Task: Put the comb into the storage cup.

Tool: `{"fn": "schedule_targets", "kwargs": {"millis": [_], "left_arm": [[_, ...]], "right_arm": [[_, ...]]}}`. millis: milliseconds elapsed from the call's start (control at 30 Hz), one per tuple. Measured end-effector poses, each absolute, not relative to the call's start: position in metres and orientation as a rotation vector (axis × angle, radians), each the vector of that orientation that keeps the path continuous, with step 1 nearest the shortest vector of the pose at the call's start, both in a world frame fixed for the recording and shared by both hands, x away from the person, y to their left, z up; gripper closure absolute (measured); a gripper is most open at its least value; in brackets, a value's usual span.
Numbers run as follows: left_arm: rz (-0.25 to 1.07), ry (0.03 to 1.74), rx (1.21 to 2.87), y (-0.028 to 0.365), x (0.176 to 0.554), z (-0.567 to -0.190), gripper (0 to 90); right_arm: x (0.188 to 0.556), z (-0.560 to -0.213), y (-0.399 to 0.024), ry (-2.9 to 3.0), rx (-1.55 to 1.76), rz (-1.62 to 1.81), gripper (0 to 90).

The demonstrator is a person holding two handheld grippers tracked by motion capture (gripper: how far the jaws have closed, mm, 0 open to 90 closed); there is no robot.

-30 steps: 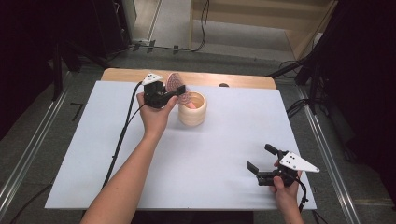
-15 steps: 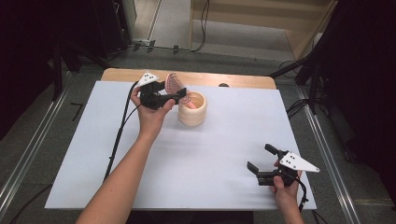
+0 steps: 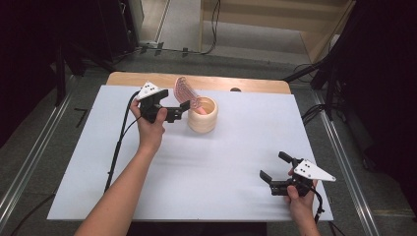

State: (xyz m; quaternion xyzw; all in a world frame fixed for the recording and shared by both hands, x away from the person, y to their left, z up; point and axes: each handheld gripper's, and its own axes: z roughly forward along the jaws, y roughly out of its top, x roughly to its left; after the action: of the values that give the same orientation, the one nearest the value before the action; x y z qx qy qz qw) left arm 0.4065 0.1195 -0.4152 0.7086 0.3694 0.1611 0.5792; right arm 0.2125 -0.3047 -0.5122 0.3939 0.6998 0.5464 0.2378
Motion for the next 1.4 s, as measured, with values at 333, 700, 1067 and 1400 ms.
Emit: {"fn": "schedule_targets", "kwargs": {"millis": [333, 700, 1067, 1400], "left_arm": [[0.381, 0.842, 1.666, 0.133, 0.393, -0.417, 0.0], [0.39, 0.819, 1.666, 0.149, 0.378, -0.419, 0.0], [0.406, 0.805, 1.677, 0.161, 0.364, -0.424, 0.0], [0.411, 0.779, 1.674, 0.166, 0.351, -0.425, 0.0]], "right_arm": [[0.213, -0.512, -0.304, 1.922, 1.076, 1.485, 0.0], [0.213, -0.513, -0.302, 1.926, 1.074, 1.473, 0.0], [0.214, -0.514, -0.303, 1.916, 1.083, 1.485, 0.0], [0.215, -0.514, -0.302, 1.917, 1.086, 1.482, 0.0]]}}
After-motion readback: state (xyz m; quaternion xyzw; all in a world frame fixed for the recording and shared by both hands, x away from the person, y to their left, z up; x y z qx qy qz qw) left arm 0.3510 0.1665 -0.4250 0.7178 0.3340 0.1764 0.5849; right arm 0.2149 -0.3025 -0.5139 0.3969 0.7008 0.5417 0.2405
